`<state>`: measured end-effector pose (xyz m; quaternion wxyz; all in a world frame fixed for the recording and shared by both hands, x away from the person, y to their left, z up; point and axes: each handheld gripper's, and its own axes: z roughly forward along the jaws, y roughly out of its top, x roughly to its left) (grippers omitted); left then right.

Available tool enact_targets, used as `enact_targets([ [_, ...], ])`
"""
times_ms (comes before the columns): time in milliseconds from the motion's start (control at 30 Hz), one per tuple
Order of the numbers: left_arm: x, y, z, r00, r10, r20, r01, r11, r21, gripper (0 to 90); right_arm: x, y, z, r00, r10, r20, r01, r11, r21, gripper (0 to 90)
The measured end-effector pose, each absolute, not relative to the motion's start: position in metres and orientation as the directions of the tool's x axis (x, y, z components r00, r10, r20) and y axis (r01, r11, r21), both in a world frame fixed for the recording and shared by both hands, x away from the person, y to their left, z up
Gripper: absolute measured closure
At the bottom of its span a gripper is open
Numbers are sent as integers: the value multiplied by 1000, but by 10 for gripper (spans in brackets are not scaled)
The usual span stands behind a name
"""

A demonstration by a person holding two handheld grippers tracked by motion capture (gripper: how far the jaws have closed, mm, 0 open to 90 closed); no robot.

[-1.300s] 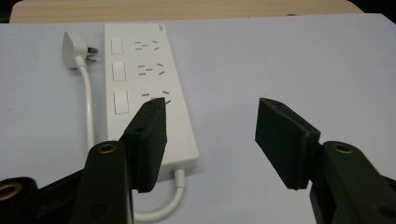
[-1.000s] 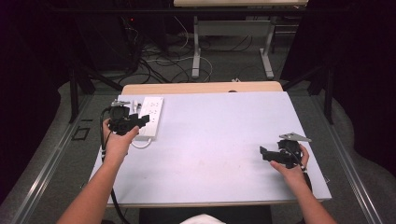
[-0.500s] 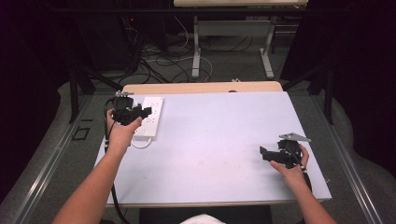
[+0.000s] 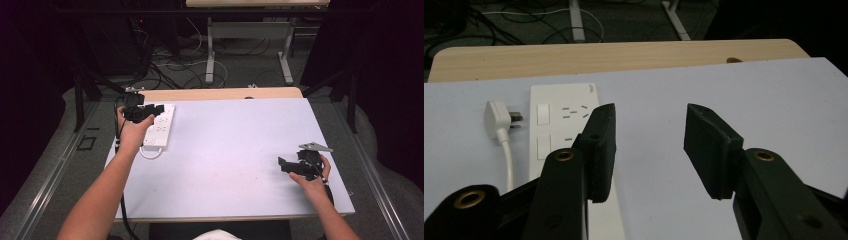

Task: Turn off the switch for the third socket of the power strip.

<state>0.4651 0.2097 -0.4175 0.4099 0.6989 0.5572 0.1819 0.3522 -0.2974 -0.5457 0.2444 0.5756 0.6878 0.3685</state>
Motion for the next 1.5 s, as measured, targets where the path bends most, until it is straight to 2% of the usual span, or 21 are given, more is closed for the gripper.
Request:
enact_targets([
  [533,499,214,-431,296,943,-152,653,-84,753,535,353,-297,-547,-216,972,93,618,62,784,46],
  [1133,531,223,-447,234,958,-166,660,-31,751,661,353,-295,-548,-217,973,84,615,69,786,48],
  [1500,544,229,-458,227,963,-147,666,-44,745,745,351,-294,-547,-204,975,86,615,59,786,55],
])
